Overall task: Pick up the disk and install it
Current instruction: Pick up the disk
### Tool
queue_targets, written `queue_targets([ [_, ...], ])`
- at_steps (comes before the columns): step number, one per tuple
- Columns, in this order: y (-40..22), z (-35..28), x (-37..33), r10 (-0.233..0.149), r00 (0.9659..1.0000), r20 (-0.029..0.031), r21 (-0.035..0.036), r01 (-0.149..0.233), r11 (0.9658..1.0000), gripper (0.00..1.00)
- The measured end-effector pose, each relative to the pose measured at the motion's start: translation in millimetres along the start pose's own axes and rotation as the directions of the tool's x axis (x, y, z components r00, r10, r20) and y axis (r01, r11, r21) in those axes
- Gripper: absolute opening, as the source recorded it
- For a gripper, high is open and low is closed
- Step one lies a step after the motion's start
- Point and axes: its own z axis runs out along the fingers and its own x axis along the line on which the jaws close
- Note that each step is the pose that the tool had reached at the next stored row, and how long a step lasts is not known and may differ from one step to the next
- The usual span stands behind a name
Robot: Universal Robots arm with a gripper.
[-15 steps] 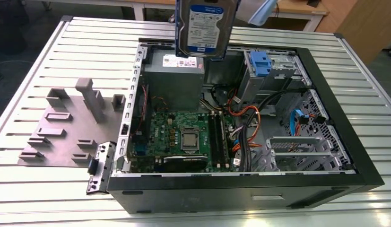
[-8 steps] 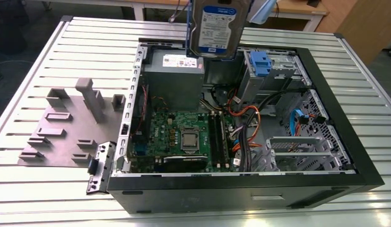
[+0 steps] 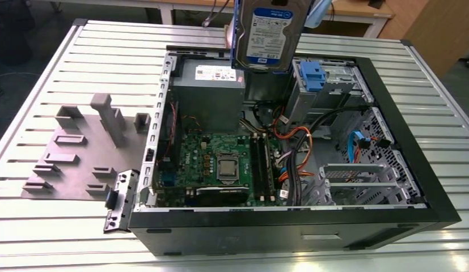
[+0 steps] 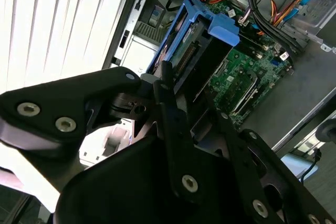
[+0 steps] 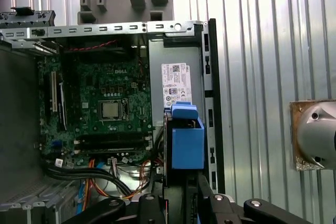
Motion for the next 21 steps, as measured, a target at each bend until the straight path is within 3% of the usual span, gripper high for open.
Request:
queue_targets([
  [12,-0.3,0.0,1.8,0.0,1.0,-0.0008,0.0001,0.0,1.0,0.35],
  [16,-0.6,-0.2,6.7,0.0,1.0,-0.0016,0.0001,0.0,1.0,0.35],
  [21,-1.5,-0.5,17.7,0.0,1.0,-0.0025,0.0002,0.0,1.0,0.35],
])
